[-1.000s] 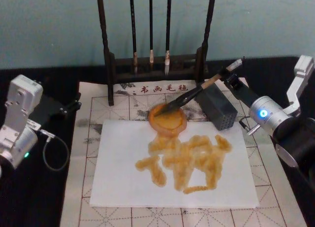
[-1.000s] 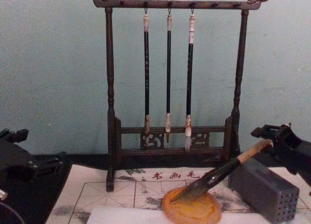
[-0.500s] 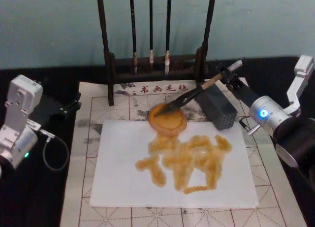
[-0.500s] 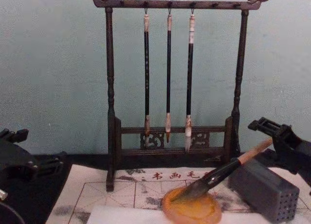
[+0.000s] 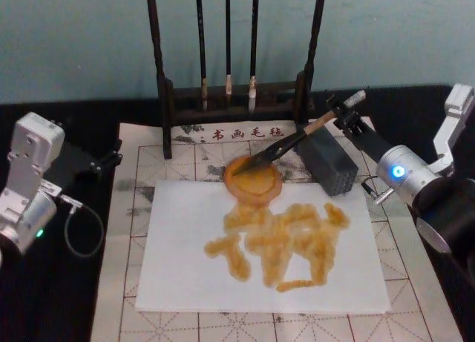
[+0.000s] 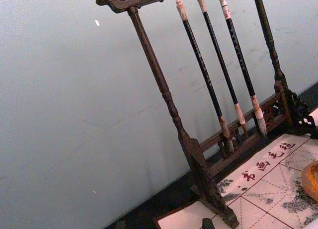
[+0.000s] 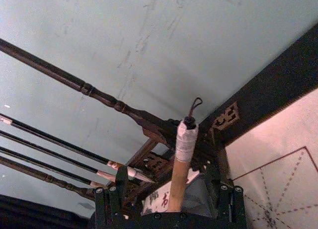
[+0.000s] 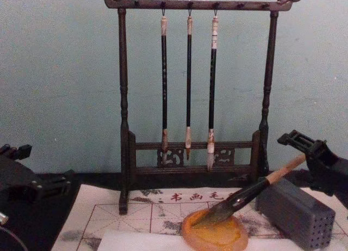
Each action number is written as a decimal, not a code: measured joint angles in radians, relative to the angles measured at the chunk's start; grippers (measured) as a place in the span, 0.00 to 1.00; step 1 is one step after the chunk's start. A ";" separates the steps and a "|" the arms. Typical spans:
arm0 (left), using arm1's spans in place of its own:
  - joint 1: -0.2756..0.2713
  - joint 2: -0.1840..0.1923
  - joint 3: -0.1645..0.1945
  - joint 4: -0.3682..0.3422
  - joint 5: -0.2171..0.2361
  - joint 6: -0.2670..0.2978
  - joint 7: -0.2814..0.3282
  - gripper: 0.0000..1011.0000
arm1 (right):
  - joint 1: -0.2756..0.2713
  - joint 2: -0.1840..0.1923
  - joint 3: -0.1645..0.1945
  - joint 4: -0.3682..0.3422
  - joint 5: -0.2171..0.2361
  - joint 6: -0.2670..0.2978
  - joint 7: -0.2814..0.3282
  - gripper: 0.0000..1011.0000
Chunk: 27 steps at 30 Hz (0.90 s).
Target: Pick up the brush from the inkstone, write on the paper, then place the brush back to its original position.
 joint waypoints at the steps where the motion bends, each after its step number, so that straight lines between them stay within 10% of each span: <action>1: 0.000 0.000 0.000 0.000 0.000 0.000 0.000 0.99 | -0.003 0.002 0.001 -0.004 0.001 0.000 -0.002 0.99; 17: 0.000 0.000 0.000 0.000 0.000 0.000 0.000 0.99 | -0.160 0.106 0.014 -0.235 0.041 -0.045 -0.033 0.99; 23: 0.000 0.000 0.000 0.000 0.000 0.000 0.000 0.99 | -0.198 0.144 -0.007 -0.311 -0.021 -0.088 -0.033 0.99; 27: 0.000 0.000 0.000 0.000 0.000 0.000 0.000 0.99 | -0.215 0.159 -0.037 -0.351 -0.148 -0.152 -0.054 0.99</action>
